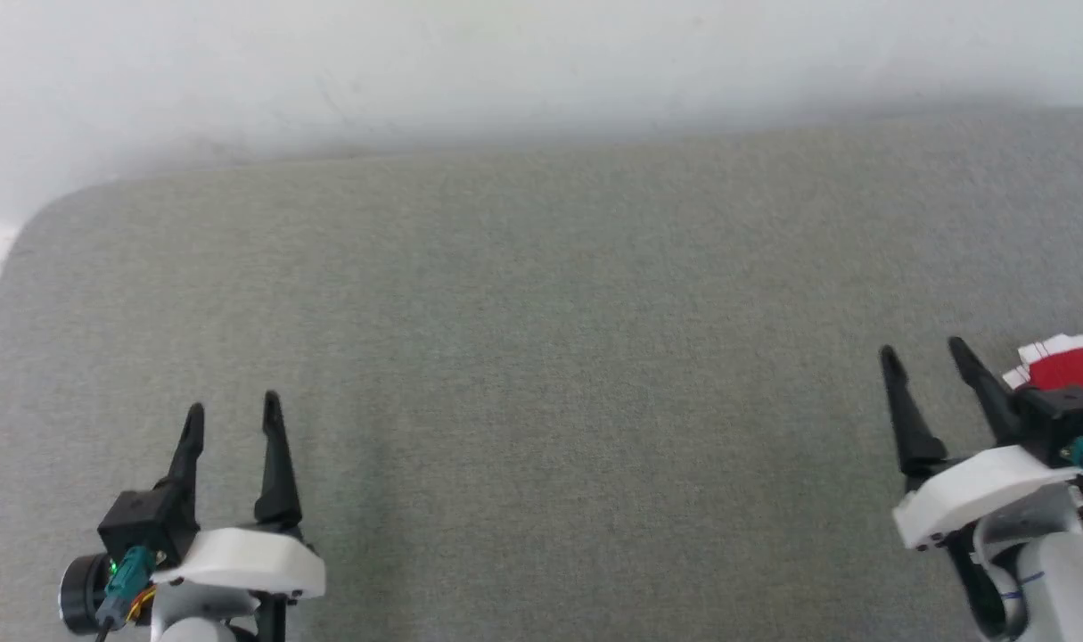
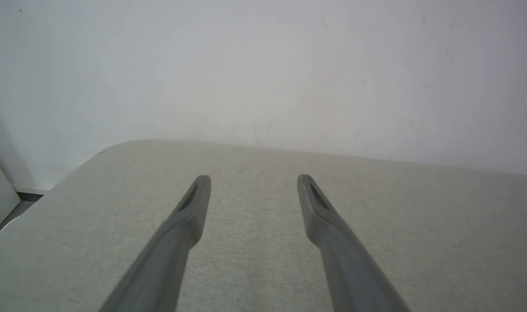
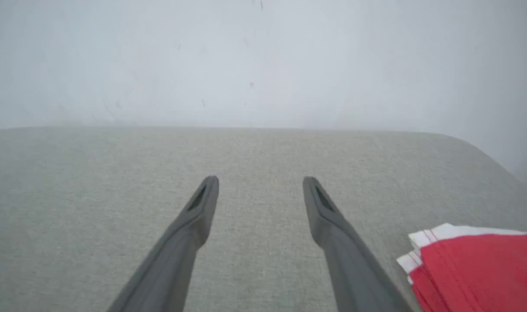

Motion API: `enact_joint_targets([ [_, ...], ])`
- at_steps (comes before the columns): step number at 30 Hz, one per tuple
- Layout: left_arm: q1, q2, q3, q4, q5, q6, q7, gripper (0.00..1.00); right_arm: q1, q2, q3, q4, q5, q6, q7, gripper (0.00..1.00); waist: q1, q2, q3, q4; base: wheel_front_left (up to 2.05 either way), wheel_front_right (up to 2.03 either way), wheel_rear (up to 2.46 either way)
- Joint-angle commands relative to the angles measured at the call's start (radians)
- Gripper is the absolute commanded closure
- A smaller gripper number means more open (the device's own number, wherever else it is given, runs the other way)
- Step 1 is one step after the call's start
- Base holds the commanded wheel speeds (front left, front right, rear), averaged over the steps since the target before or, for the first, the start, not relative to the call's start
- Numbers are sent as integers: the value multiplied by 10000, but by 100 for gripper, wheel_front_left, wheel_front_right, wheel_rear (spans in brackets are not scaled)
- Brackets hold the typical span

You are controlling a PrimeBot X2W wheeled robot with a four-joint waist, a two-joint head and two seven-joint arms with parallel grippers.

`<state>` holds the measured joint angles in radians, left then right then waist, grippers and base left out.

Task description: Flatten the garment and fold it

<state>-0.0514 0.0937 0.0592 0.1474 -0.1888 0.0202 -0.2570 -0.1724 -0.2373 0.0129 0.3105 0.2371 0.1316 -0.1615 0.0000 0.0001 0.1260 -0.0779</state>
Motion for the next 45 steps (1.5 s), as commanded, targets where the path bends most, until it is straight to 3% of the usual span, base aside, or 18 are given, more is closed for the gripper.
enact_joint_targets([
  [1,206,124,120,96,-95,64,-46,0,204,303,45,-396,-87,-9,2,0,0,-1,-574,527,0,0,0],
  [10,638,230,-212,374,-221,-315,176,0,1518,1359,26,-2005,-420,-9,360,0,0,-1,-1183,716,0,0,0],
  [15,894,144,-524,456,-93,-290,181,0,2452,1694,-280,-2605,-824,-9,530,0,0,-1,-1488,702,0,0,0],
  [35,1202,172,-876,615,149,-34,33,0,3176,1869,-5,-3298,-1074,-9,739,0,0,-1,-1597,629,0,0,0],
  [36,1214,115,-870,587,132,-96,107,100,3073,1829,-33,-3256,-1046,0,783,100,0,-1,-1598,629,0,0,0],
  [45,1178,78,-858,481,222,-101,236,100,3003,1828,-43,-3244,-1114,0,833,100,0,-1,-1580,637,0,0,0],
])
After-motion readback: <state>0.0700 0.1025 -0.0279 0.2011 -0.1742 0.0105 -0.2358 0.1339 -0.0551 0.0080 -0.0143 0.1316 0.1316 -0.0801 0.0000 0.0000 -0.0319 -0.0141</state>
